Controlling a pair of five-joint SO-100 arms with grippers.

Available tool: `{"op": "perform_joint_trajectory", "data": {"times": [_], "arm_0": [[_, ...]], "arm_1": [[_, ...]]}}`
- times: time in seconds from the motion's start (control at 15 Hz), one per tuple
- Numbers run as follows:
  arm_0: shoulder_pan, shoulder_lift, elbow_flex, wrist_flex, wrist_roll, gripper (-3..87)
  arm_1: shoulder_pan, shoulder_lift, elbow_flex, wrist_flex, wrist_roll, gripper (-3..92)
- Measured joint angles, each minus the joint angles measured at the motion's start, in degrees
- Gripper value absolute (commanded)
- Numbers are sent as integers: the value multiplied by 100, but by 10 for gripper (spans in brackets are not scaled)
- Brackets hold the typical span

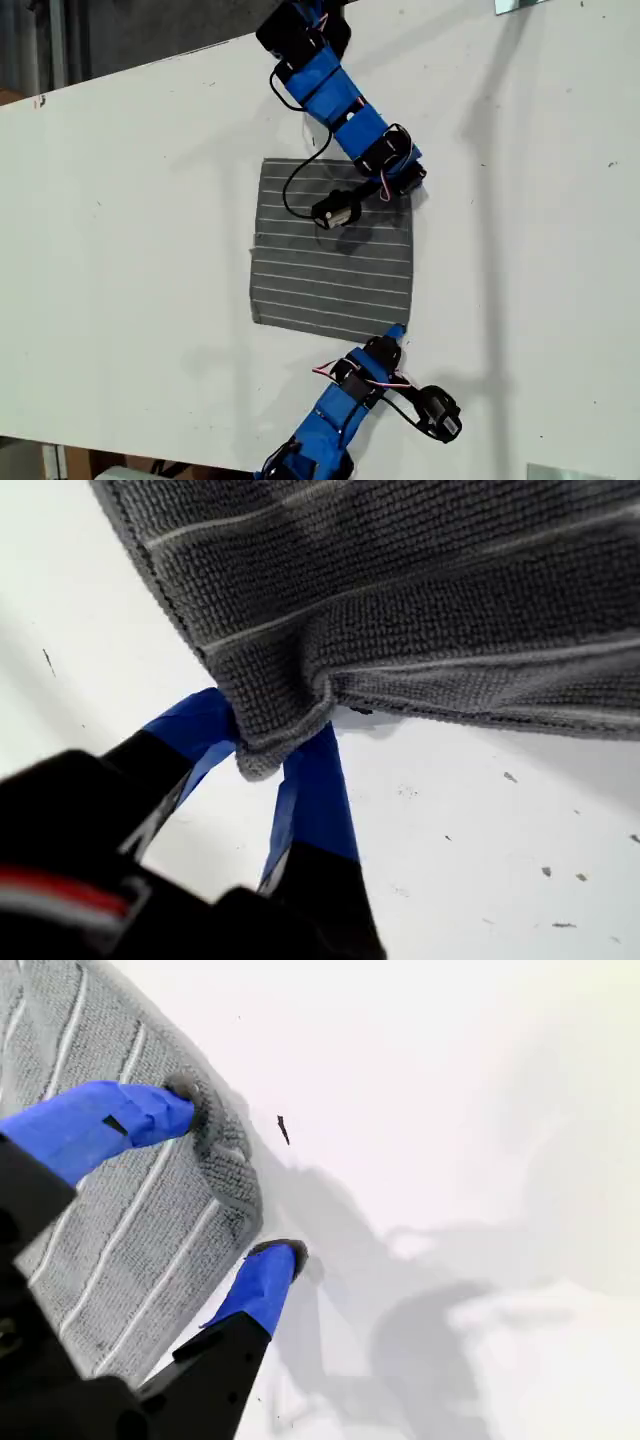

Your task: Grasp corners of a square towel and fold twice.

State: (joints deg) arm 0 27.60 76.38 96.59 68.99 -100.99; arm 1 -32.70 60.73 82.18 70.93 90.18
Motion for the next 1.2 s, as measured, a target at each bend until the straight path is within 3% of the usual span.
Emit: {"op": "perform_joint_trajectory", "data": {"times": [0.27, 0.33, 0.4, 0.47, 0.6, 0.8, 1.2], "arm_0": [[-88, -536, 62, -431, 79, 277], [-114, -659, 70, -606, 123, 241], [-132, -712, 70, -703, 158, 57], [-141, -826, 70, -782, 193, -2], [-220, -1046, -149, -1072, 299, -2], [-185, -1125, -642, -800, 334, -2], [-79, -1608, -2760, 668, 976, -2]], "arm_1": [[0, -26, 0, -9, 0, -2], [0, -26, 0, -9, 0, -2], [0, -26, -18, 0, 0, -2], [0, -26, -18, 0, 0, -2], [0, -26, -26, 0, 0, -2], [-62, -141, -290, 176, 62, -2], [-281, -211, -1468, 1758, 281, -2]]}}
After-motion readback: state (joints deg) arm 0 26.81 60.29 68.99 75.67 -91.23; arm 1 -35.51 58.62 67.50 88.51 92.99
